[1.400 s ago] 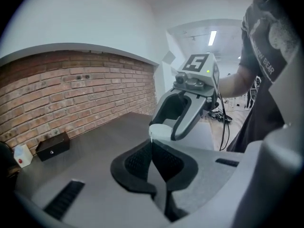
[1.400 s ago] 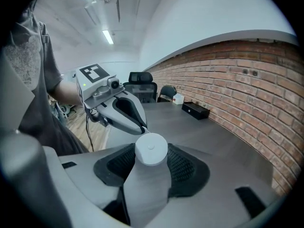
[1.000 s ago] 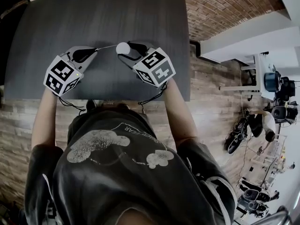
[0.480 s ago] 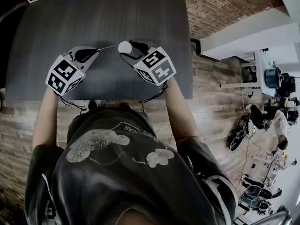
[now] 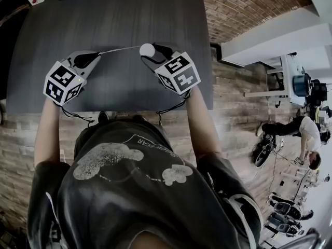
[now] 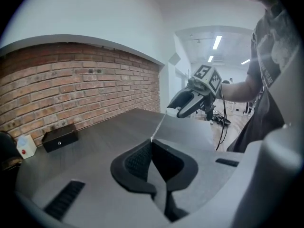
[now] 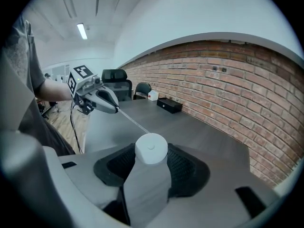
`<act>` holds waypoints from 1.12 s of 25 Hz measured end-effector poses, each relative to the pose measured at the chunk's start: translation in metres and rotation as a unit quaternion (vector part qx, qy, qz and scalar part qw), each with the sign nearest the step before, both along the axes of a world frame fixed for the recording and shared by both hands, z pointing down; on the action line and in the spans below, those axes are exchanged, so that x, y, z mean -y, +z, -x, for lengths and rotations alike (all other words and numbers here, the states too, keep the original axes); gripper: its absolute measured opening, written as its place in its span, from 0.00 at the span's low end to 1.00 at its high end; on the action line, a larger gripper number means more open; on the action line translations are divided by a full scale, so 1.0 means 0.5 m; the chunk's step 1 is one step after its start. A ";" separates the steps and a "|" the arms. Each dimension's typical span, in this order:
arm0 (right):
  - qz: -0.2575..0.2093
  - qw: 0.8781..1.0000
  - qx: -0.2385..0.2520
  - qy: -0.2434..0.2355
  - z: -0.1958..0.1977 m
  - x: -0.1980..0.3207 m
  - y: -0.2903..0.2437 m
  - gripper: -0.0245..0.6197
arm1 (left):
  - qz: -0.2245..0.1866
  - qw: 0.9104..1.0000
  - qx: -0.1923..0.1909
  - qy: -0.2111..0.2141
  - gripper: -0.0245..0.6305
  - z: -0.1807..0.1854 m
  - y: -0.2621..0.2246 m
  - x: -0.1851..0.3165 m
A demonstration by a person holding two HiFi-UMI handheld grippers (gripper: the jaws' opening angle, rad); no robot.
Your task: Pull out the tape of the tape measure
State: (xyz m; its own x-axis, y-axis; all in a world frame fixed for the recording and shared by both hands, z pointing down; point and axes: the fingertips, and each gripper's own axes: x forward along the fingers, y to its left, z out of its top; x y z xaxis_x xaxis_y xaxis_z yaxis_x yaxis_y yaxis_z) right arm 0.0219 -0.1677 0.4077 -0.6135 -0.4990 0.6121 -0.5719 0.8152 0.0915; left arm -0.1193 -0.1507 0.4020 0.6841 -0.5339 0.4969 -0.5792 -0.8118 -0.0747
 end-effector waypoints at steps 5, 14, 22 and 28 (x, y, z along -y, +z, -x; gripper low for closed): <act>-0.002 1.000 0.000 0.001 0.006 0.000 -0.001 0.40 | -0.001 1.000 0.000 -0.001 0.05 -0.005 0.002 0.000; -0.010 1.000 -0.006 0.002 0.000 -0.002 0.000 0.40 | 0.005 1.000 -0.005 -0.010 0.05 -0.001 0.003 -0.002; -0.016 0.999 -0.027 0.037 -0.034 0.024 0.010 0.40 | 0.007 0.999 0.009 -0.034 0.05 0.049 0.016 0.001; -0.013 0.999 -0.019 0.043 -0.048 0.026 0.012 0.40 | 0.011 0.999 0.004 -0.047 0.05 0.076 0.019 0.002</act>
State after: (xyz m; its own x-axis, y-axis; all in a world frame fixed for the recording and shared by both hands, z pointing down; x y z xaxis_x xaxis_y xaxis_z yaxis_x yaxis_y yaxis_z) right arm 0.0457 -0.1806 0.4135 -0.5437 -0.5645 0.6211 -0.6353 0.7604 0.1349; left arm -0.1572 -0.1518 0.4113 0.6277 -0.5847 0.5140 -0.6526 -0.7552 -0.0621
